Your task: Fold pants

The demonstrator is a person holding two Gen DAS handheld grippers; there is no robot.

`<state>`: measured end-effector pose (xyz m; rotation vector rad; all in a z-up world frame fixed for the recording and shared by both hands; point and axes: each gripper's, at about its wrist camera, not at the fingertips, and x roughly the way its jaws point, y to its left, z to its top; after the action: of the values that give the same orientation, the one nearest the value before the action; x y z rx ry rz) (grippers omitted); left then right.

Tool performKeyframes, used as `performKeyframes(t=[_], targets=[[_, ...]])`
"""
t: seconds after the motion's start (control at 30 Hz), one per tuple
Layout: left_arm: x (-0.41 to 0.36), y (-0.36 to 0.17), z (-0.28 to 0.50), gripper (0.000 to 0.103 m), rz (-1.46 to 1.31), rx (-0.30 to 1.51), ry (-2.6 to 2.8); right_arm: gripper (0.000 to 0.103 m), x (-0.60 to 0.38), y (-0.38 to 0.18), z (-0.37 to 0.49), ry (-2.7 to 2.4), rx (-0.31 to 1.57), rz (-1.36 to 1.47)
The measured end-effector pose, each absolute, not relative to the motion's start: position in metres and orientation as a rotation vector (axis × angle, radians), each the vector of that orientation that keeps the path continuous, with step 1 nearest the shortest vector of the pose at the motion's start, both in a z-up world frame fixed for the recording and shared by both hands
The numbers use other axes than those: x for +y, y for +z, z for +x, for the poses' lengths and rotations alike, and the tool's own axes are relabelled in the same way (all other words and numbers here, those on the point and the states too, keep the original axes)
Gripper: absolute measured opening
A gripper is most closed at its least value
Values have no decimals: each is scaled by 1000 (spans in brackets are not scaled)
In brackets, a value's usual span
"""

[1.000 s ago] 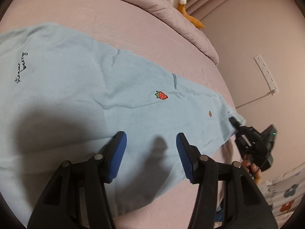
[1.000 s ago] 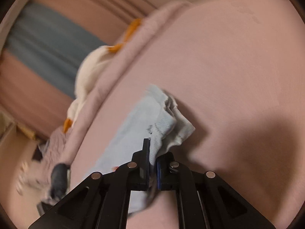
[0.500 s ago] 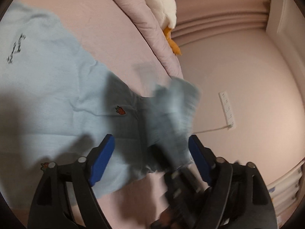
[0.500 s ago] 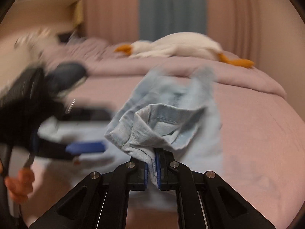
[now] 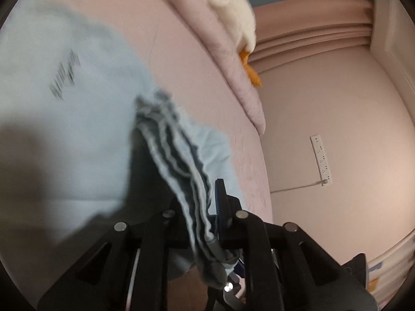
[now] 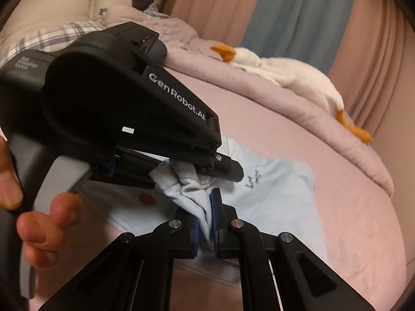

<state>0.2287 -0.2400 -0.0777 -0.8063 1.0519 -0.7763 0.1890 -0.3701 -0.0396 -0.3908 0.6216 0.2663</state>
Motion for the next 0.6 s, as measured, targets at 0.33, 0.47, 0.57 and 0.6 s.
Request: performKeyframes(t=[0.33,0.47,0.57,0.6], targets=[[-193,-80,244,15,-674,1029,-625,7,-308,-50,194,371,628,-502],[-186,-89,251,25,-591,1050,-518,33,-312,-70,205,437,751,-451],[-174,-86,242,32,-552,1023,-495,42,-331,-62,213,480,784,-345],[-171,-82,240,42,-531,1014,-482,46,-342,-57,213,494,799,-285]])
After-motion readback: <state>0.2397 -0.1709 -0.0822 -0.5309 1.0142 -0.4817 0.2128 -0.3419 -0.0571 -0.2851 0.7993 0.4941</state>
